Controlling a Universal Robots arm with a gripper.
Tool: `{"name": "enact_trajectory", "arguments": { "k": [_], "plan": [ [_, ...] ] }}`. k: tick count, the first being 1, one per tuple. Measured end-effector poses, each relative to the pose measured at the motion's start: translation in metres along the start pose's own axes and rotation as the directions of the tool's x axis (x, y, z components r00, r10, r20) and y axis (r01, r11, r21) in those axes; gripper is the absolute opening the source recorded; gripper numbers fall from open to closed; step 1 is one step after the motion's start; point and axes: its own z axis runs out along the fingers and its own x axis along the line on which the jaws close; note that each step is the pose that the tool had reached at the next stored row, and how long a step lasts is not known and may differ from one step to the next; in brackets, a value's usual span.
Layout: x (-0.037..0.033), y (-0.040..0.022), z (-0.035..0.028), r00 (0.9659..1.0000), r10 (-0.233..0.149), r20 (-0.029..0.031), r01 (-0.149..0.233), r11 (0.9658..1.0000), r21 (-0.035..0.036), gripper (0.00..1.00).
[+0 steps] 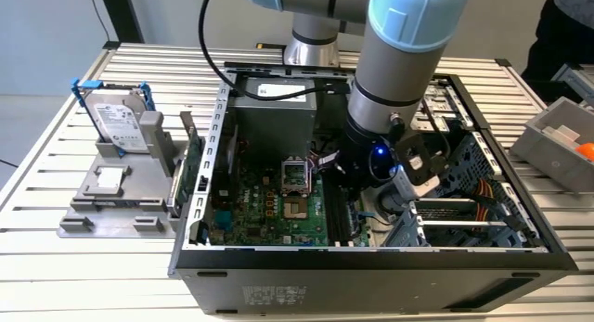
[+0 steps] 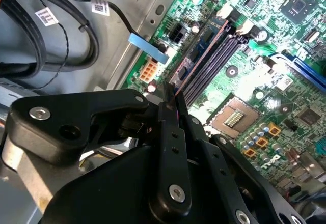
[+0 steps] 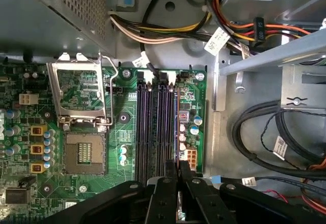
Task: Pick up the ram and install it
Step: 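Insert the ram into the slot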
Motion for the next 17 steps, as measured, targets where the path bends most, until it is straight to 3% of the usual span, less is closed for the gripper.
{"name": "enact_trajectory", "arguments": {
  "k": [7,17],
  "plan": [
    [0.0002,0.0012,0.0093,1.0,0.001,-0.0047,-0.001,1.0,0.0048,0.0],
    [0.0003,0.0019,0.0104,0.9999,0.004,-0.016,-0.004,1.0,0.0068,0.0]
  ]
}}
